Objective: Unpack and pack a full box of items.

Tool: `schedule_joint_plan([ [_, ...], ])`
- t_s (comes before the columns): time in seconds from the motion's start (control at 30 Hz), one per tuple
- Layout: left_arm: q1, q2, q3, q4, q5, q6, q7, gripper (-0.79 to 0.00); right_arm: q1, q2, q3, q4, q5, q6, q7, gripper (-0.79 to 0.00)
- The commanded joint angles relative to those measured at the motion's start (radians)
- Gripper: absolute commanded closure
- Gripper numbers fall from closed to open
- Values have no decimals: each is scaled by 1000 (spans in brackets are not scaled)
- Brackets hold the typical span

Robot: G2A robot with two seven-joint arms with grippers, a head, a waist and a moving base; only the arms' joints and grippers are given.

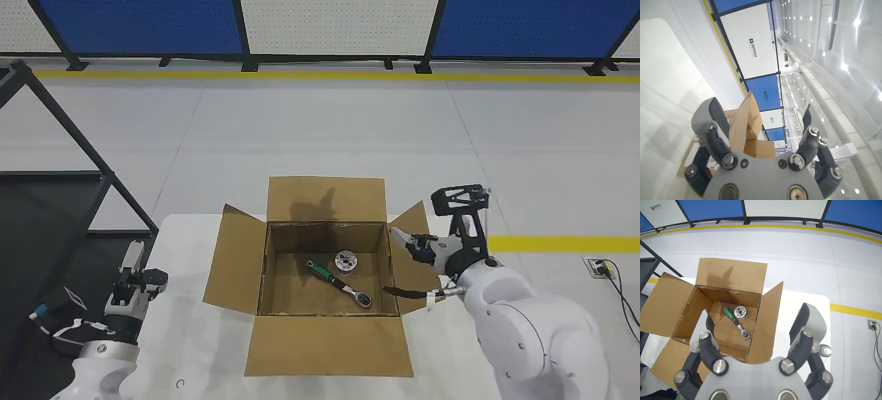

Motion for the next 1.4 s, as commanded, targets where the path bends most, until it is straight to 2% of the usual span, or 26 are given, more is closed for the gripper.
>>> schedule_joint_plan([
  [0.0,6,1,7,3,15,-11,-8,-785,34,-6,-38,58,58,-22,-29,-785],
  [0.3,37,1,-5,6,-10,-31,4,-785,282,-51,-258,452,163,-65,37,-785],
  [0.6,50,0,-8,4,-23,-35,17,-785,386,-95,-382,718,226,-63,22,-785],
  [0.8,50,0,-8,4,-23,-35,17,-785,422,-121,-434,816,247,-29,6,-785],
  [1.17,50,0,-8,4,-23,-35,17,-785,419,-121,-435,819,245,-31,2,-785],
  [1.37,50,0,-8,4,-23,-35,17,-785,442,-138,-458,907,264,-39,-20,-785],
])
